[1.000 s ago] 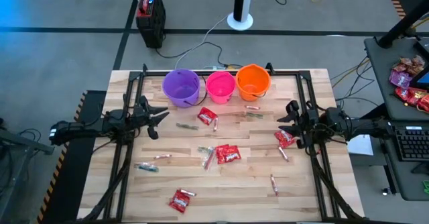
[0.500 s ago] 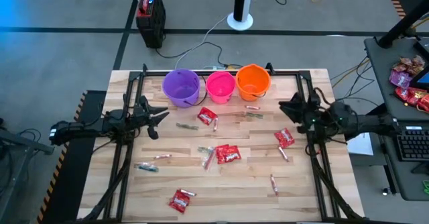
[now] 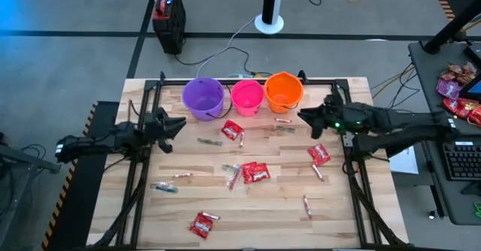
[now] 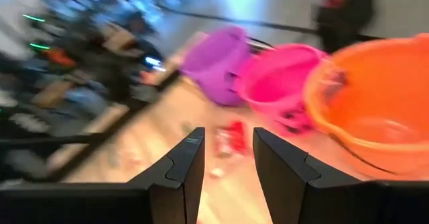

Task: Sort candy by brand, put in halloween buckets
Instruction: Put the green candy into the purple bucket

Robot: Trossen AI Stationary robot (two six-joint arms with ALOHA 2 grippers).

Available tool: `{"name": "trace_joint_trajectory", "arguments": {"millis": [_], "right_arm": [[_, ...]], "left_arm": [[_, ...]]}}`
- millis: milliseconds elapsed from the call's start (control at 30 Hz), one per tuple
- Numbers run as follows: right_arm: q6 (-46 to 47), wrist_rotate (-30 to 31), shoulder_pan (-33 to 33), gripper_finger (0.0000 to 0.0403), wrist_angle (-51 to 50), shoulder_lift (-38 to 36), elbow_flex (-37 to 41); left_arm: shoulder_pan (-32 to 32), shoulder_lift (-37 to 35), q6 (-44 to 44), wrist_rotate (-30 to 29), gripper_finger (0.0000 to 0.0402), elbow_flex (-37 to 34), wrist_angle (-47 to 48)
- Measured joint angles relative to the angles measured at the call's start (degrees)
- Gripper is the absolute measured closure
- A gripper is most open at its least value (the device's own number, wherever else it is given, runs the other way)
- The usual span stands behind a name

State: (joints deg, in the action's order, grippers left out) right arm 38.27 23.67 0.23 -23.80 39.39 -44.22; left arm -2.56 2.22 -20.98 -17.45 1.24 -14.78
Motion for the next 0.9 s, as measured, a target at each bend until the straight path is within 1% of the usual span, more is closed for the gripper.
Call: {"name": "trace_joint_trajectory", "arguments": {"millis": [100, 167, 267, 400, 533, 667, 733, 800, 900], "right_arm": [[0.23, 0.8, 0.0, 0.0284, -5.19, 3.04, -3.48], [0.18, 0.81, 0.0, 0.0284, -7.49, 4.73, -5.42], [0.8, 0.8, 0.0, 0.0284, -11.0, 7.26, -7.46], [0.73, 0.34, 0.0, 0.0284, -11.8, 10.17, -8.84], [0.76, 0.34, 0.0, 0.0284, -11.22, 13.01, -10.14], [0.72, 0.35, 0.0, 0.0284, -10.64, 16.3, -12.09], [-0.61, 0.34, 0.0, 0.0284, -10.66, 17.89, -13.01], [-3.27, -0.2, 0.0, 0.0284, -11.07, 19.51, -14.03], [-8.84, -0.33, -0.02, 0.0284, -14.33, 21.47, -16.5]], "left_arm": [[-0.01, 0.0, -13.42, -0.03, 0.0326, 0.01, -4.72], [-0.01, 0.0, -19.62, -0.05, 0.0326, 0.01, -5.39], [-0.01, 0.0, -23.85, -0.05, 0.0326, 0.01, -5.35], [-0.03, -0.01, -29.09, -0.05, 0.0326, 0.01, -5.66], [-0.01, 0.11, -30.78, 0.9, 0.0326, 0.01, -5.69], [0.01, 0.75, -32.0, 4.41, 0.0326, 1.4, -5.23], [0.22, 2.63, -31.89, 7.86, 0.0327, 4.74, -3.48], [0.64, 5.7, -29.78, 9.53, 0.0327, 9.74, -0.02], [1.44, 13.3, -25.21, 10.51, 0.0327, 19.32, 10.39]]}}
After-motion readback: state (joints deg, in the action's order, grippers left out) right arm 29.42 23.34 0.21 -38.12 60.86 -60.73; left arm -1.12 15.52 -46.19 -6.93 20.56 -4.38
